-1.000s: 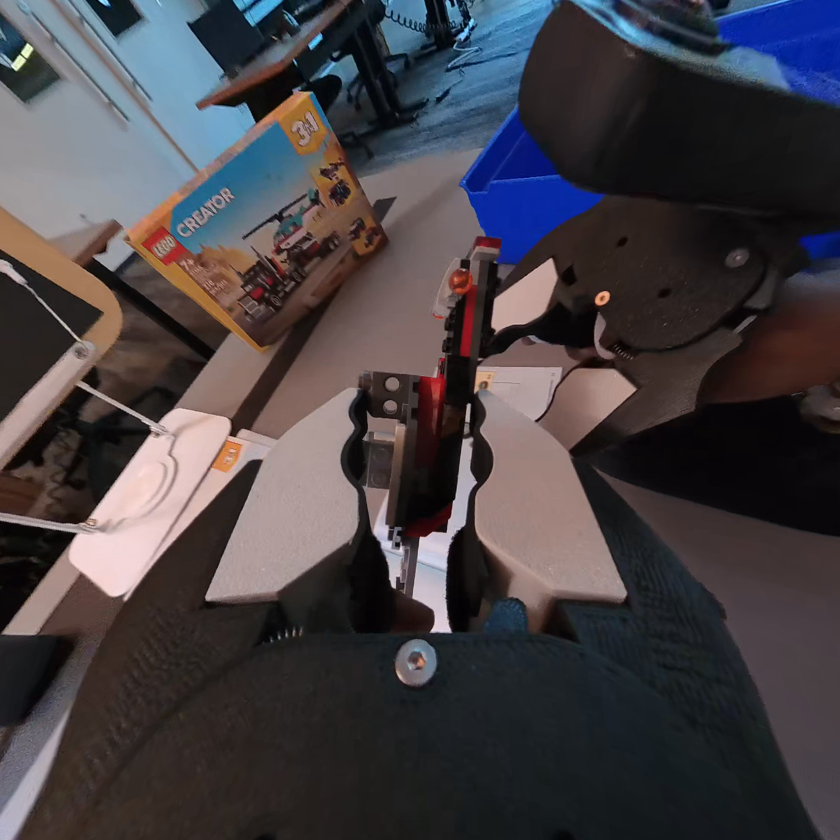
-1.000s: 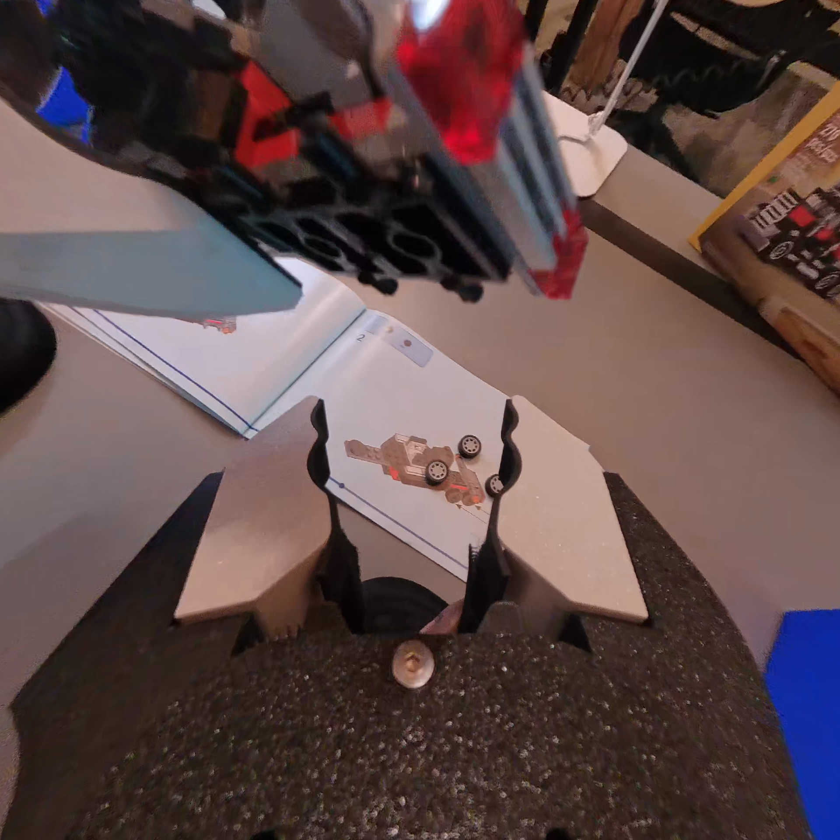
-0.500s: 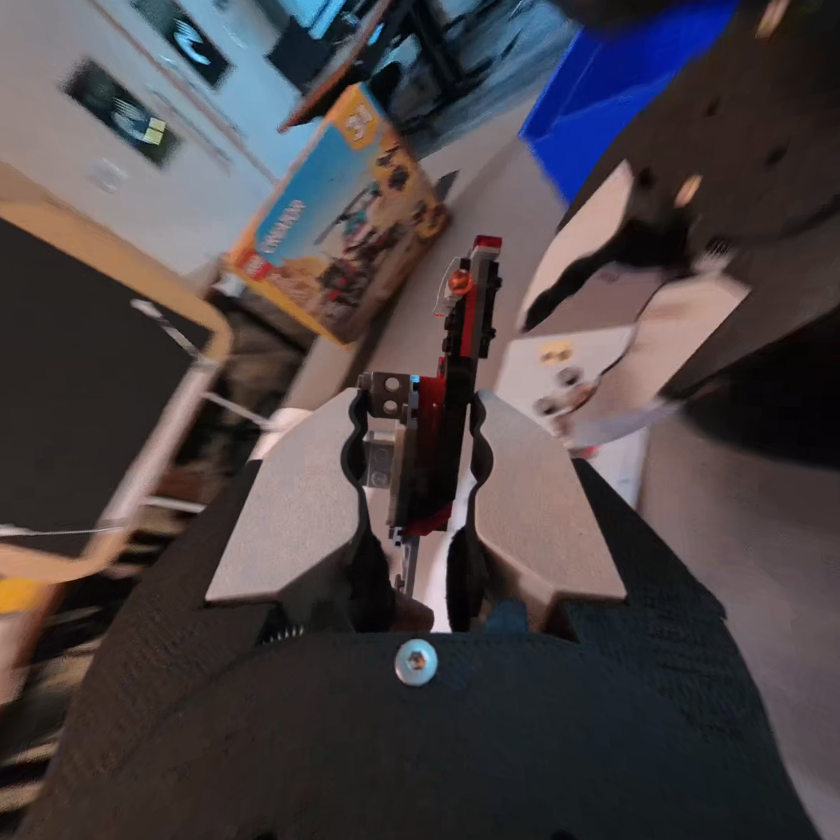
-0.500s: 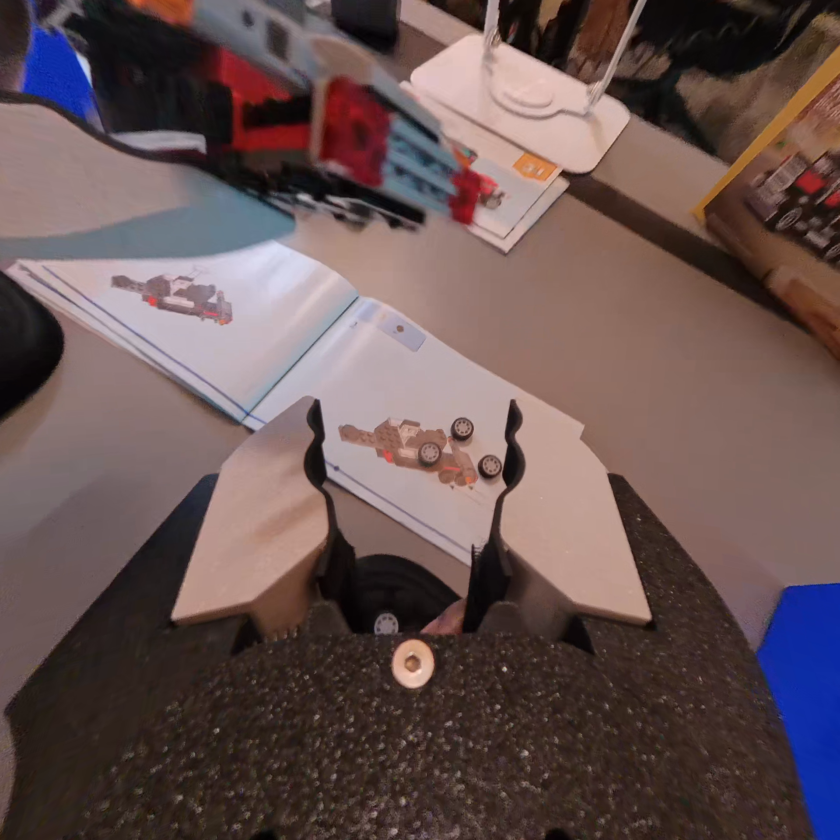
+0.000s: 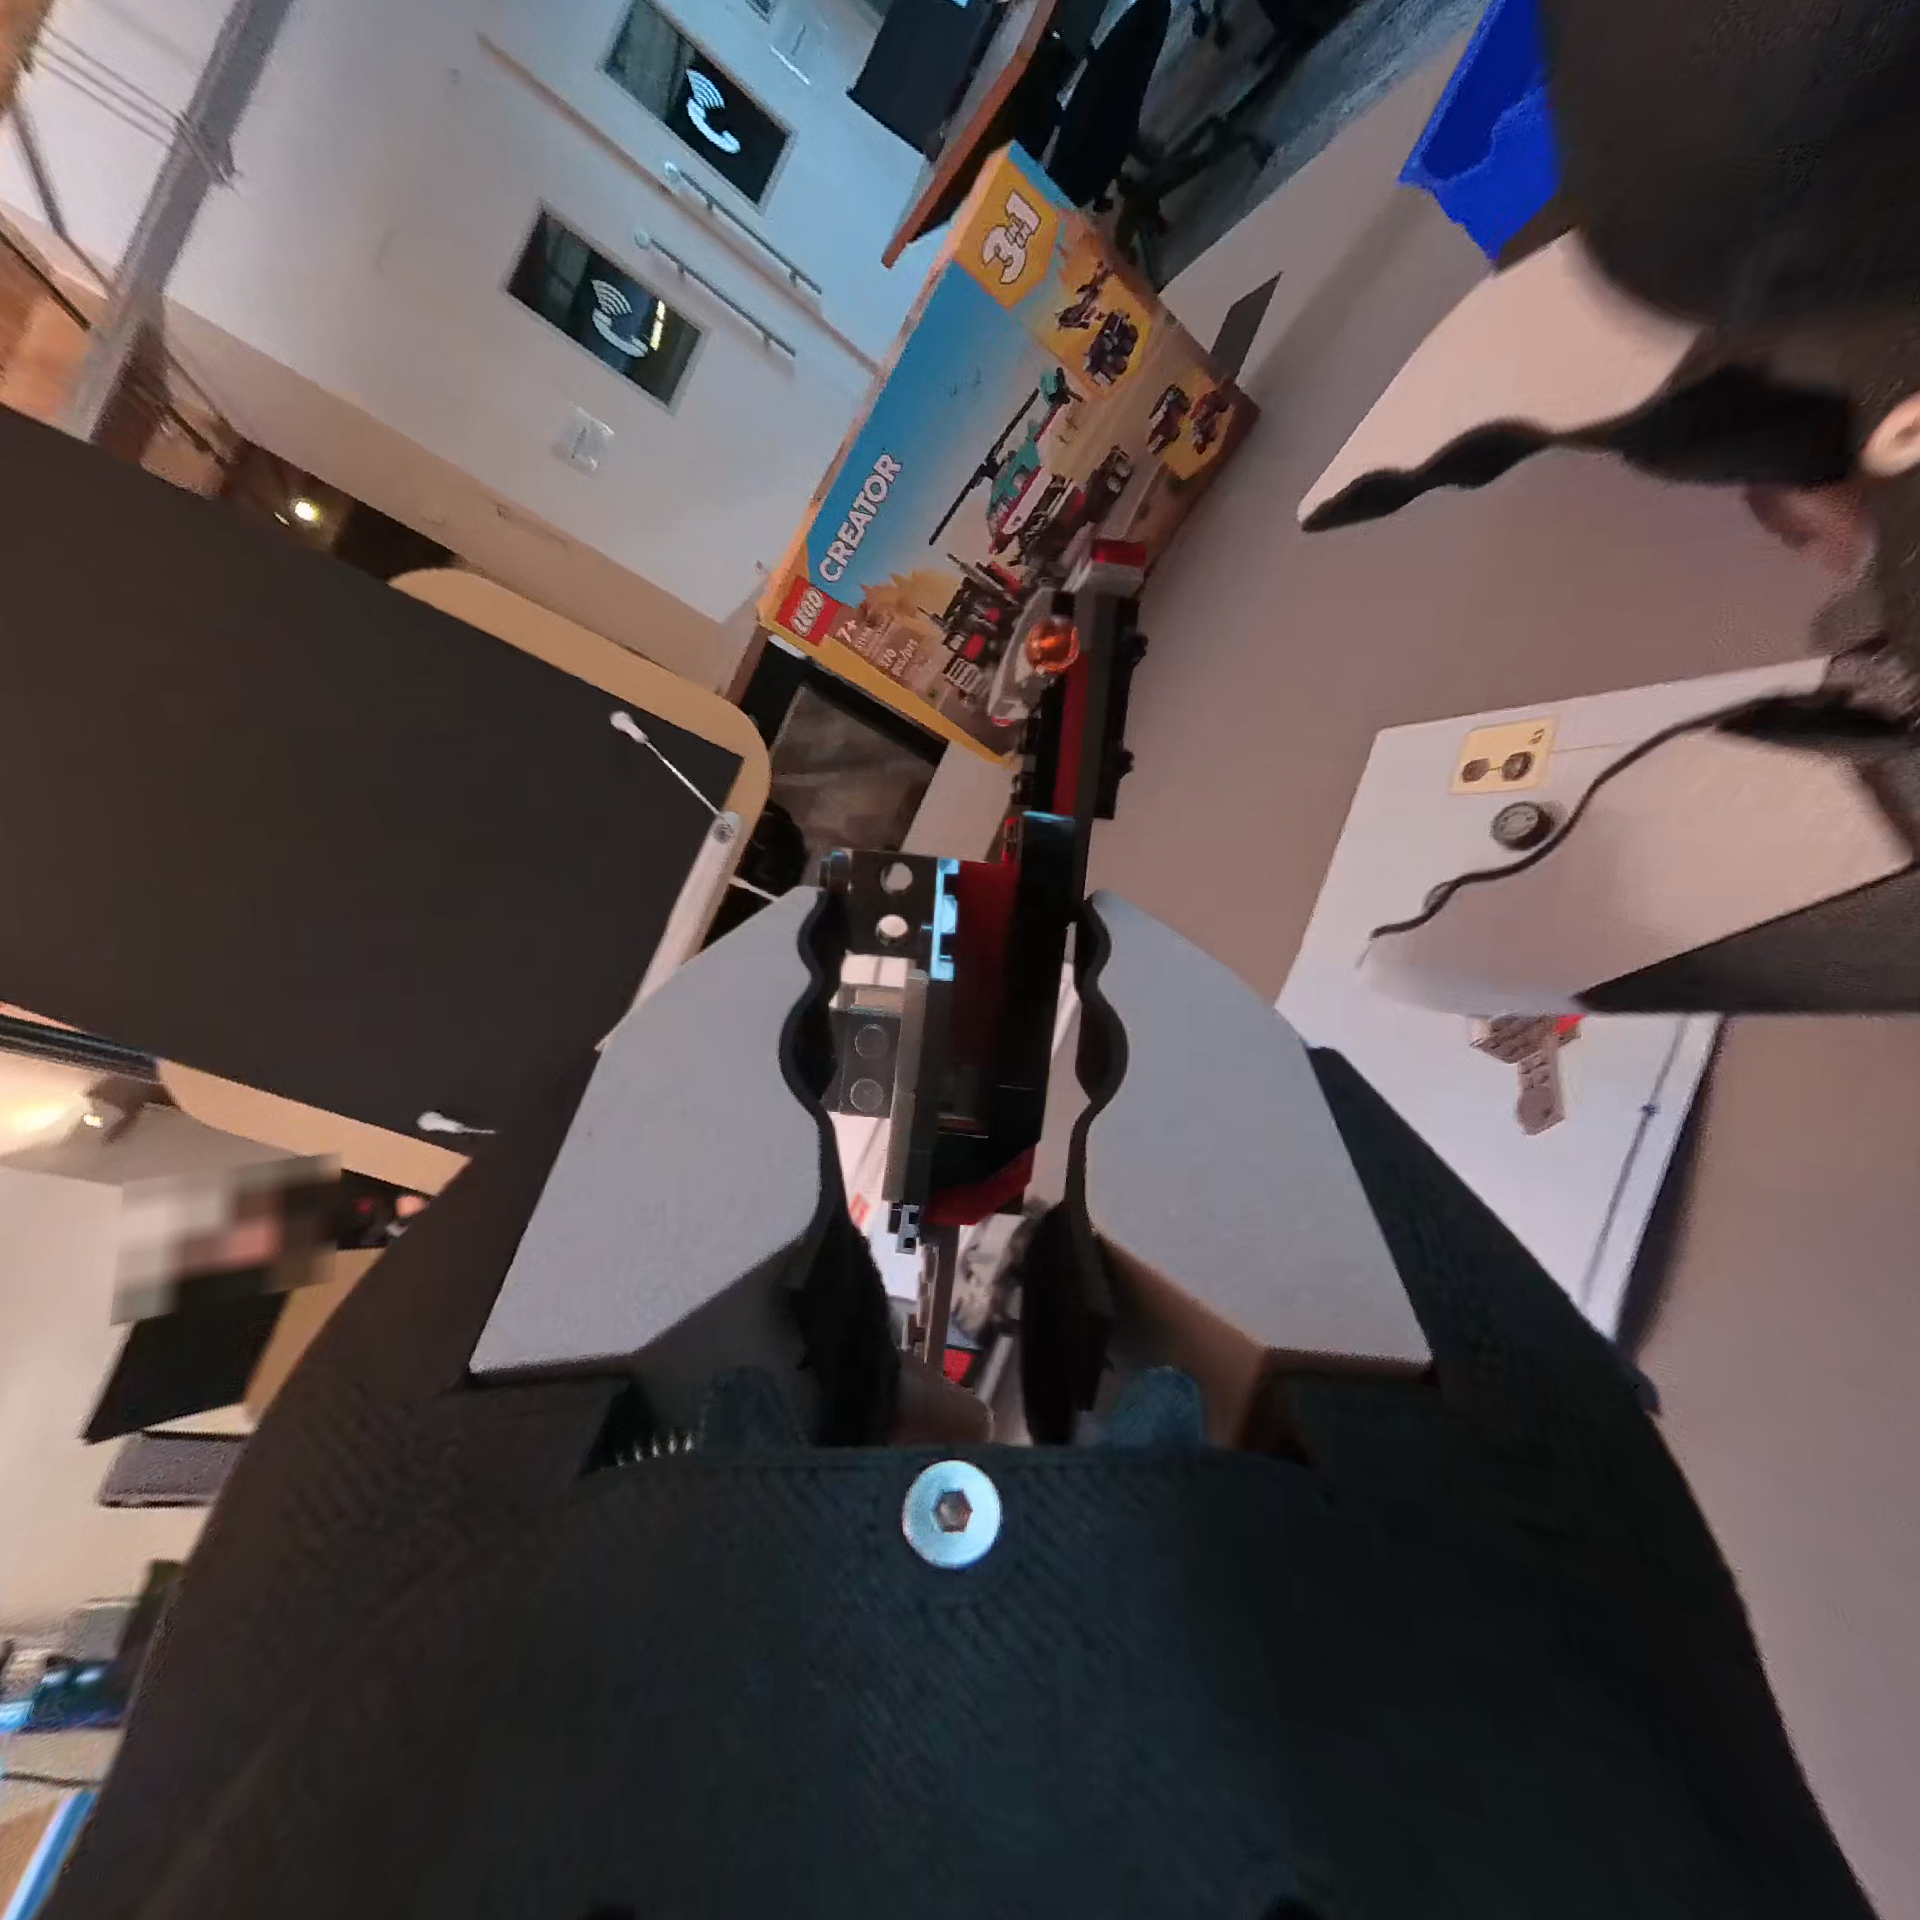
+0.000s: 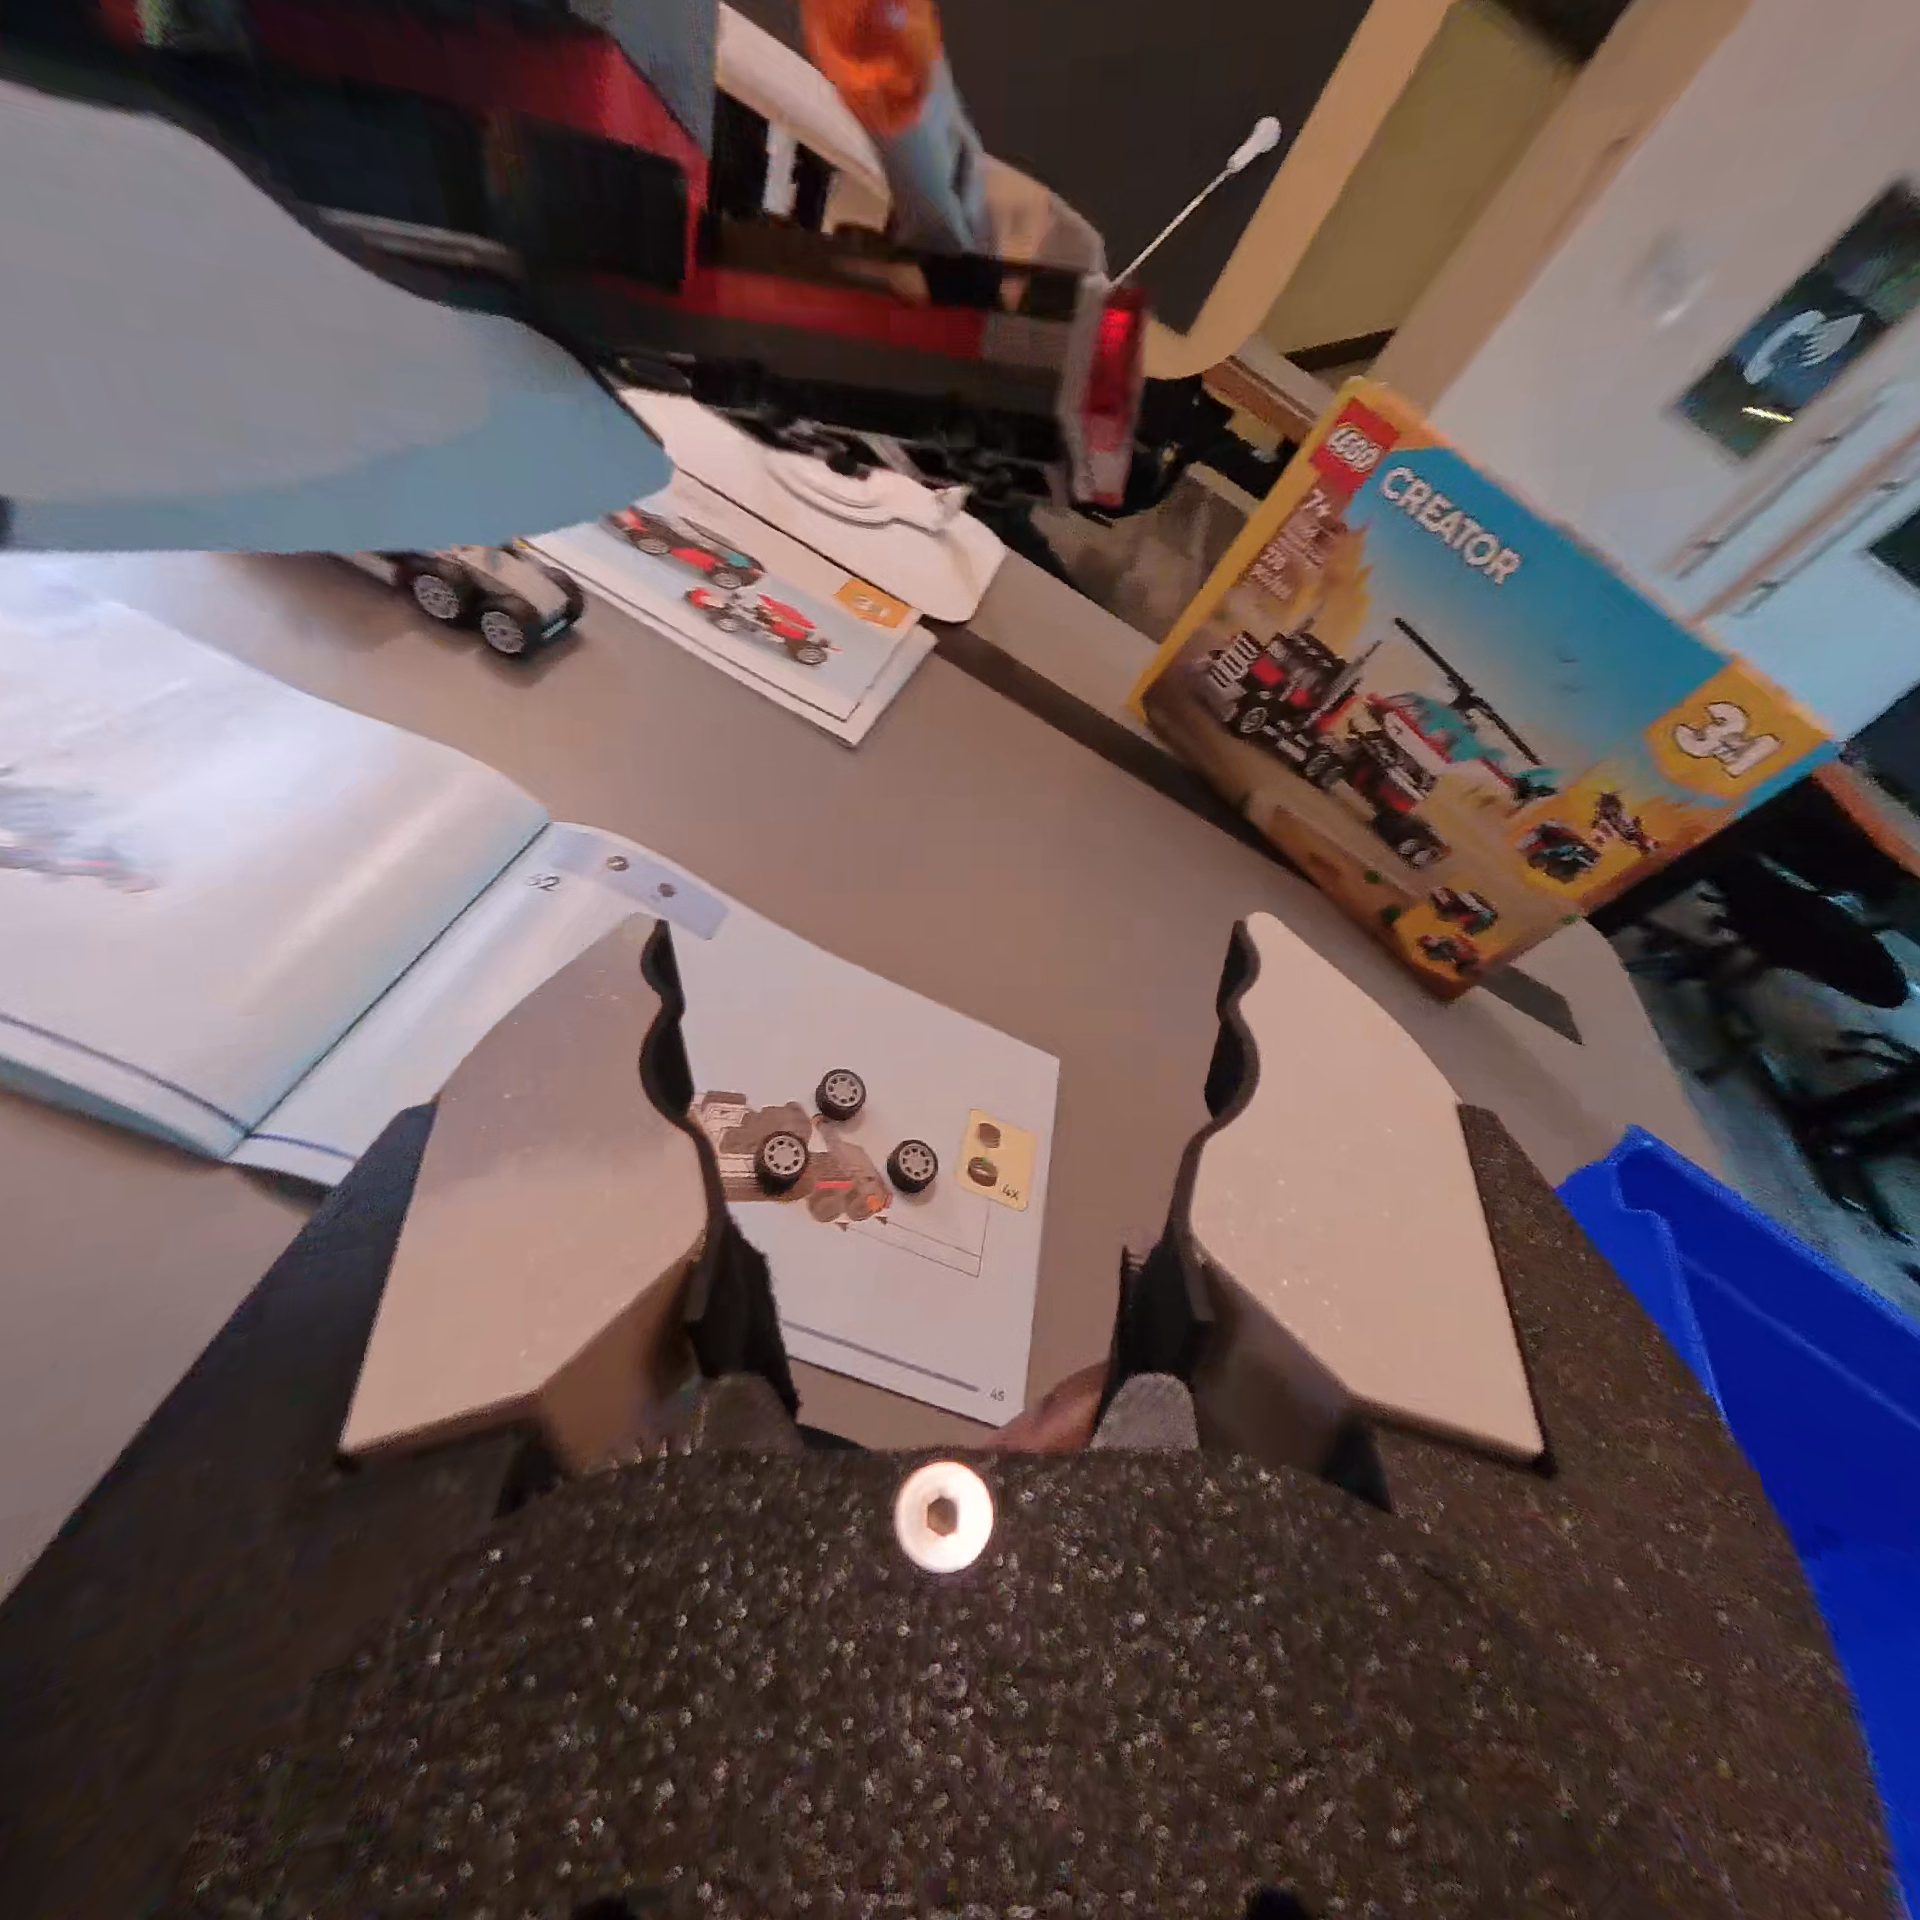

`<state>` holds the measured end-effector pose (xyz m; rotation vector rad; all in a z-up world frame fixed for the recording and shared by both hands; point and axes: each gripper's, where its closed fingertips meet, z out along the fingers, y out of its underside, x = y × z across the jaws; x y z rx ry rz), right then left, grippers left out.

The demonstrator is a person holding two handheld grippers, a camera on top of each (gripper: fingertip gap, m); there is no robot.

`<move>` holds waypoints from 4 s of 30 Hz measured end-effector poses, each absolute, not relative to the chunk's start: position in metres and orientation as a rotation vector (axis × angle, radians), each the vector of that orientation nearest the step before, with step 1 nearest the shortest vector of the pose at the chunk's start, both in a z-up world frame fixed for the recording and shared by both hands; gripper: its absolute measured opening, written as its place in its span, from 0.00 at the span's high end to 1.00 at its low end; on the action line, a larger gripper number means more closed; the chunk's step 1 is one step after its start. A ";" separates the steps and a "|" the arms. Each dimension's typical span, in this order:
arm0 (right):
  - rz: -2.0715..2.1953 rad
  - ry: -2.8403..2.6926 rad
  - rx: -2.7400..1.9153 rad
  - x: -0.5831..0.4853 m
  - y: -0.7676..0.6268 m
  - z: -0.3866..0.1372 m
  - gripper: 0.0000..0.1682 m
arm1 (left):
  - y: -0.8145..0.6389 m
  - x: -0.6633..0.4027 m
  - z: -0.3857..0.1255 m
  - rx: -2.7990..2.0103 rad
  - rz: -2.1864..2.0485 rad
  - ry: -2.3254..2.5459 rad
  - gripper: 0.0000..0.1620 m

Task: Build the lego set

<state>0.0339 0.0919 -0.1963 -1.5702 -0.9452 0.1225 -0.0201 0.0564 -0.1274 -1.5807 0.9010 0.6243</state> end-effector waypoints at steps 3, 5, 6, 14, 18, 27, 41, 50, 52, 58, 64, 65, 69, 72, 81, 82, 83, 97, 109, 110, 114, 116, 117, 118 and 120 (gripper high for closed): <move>0.129 -0.914 -1.591 0.032 0.096 -0.192 0.40 | 0.053 -0.007 -0.130 -1.654 0.518 0.879 0.73; 0.125 -0.892 -1.590 0.032 0.099 -0.186 0.40 | 0.052 0.001 -0.134 -1.709 0.443 0.868 0.73; 0.128 -0.890 -1.592 0.031 0.100 -0.184 0.40 | 0.052 0.005 -0.135 -1.722 0.409 0.860 0.73; 0.138 -0.890 -1.622 0.036 0.096 -0.187 0.40 | 0.051 0.018 -0.133 -1.740 0.363 0.836 0.73; 0.142 -0.890 -1.639 0.039 0.096 -0.189 0.40 | 0.053 0.020 -0.133 -1.761 0.367 0.834 0.73; 0.166 -0.914 -1.659 0.037 0.093 -0.194 0.41 | 0.054 0.023 -0.134 -1.799 0.372 0.883 0.73; 0.237 -0.900 -1.674 0.034 0.092 -0.193 0.42 | 0.059 0.006 -0.113 -1.715 0.741 1.146 0.73; 0.258 -0.898 -1.692 0.035 0.093 -0.193 0.42 | 0.061 0.003 -0.095 -1.618 0.979 1.222 0.73; 0.263 -0.896 -1.692 0.035 0.093 -0.192 0.42 | 0.060 0.006 -0.093 -1.596 1.008 1.231 0.73; 0.287 -0.887 -1.696 0.034 0.093 -0.192 0.42 | 0.060 0.010 -0.086 -1.499 1.138 1.241 0.73; 0.309 -0.881 -1.684 0.032 0.092 -0.188 0.43 | 0.061 0.016 -0.082 -1.383 1.275 1.257 0.73; 0.311 -0.882 -1.685 0.032 0.093 -0.188 0.43 | 0.061 0.017 -0.081 -1.370 1.294 1.261 0.73; 0.321 -0.884 -1.691 0.031 0.094 -0.189 0.43 | 0.062 0.020 -0.078 -1.288 1.367 1.276 0.73; 0.332 -0.883 -1.692 0.029 0.096 -0.188 0.43 | 0.063 0.024 -0.075 -1.229 1.405 1.293 0.73; 0.347 -0.878 -1.694 0.025 0.101 -0.184 0.43 | 0.070 0.027 -0.073 -1.158 1.476 1.333 0.73; 0.348 -0.877 -1.695 0.025 0.101 -0.184 0.43 | 0.071 0.028 -0.074 -1.155 1.480 1.331 0.73; 0.348 -0.876 -1.697 0.025 0.102 -0.184 0.42 | 0.071 0.029 -0.074 -1.150 1.481 1.332 0.73; 0.357 -0.845 -1.743 0.026 0.108 -0.194 0.41 | 0.076 0.027 -0.090 -1.224 1.458 1.300 0.73; 0.356 -0.828 -1.762 0.029 0.112 -0.196 0.40 | 0.077 0.027 -0.095 -1.273 1.408 1.226 0.73; 0.356 -0.826 -1.763 0.029 0.112 -0.196 0.40 | 0.077 0.027 -0.095 -1.276 1.403 1.219 0.73; 0.355 -0.828 -1.767 0.029 0.112 -0.197 0.40 | 0.077 0.027 -0.096 -1.290 1.382 1.203 0.73; 0.355 -0.828 -1.767 0.029 0.112 -0.197 0.41 | 0.076 0.026 -0.098 -1.299 1.375 1.197 0.73; 0.352 -0.827 -1.769 0.029 0.113 -0.197 0.40 | 0.076 0.026 -0.098 -1.299 1.372 1.196 0.73; 0.352 -0.828 -1.769 0.029 0.113 -0.197 0.40 | 0.076 0.026 -0.098 -1.301 1.372 1.196 0.73; 0.355 -0.830 -1.769 0.029 0.112 -0.197 0.41 | 0.076 0.026 -0.099 -1.300 1.366 1.201 0.73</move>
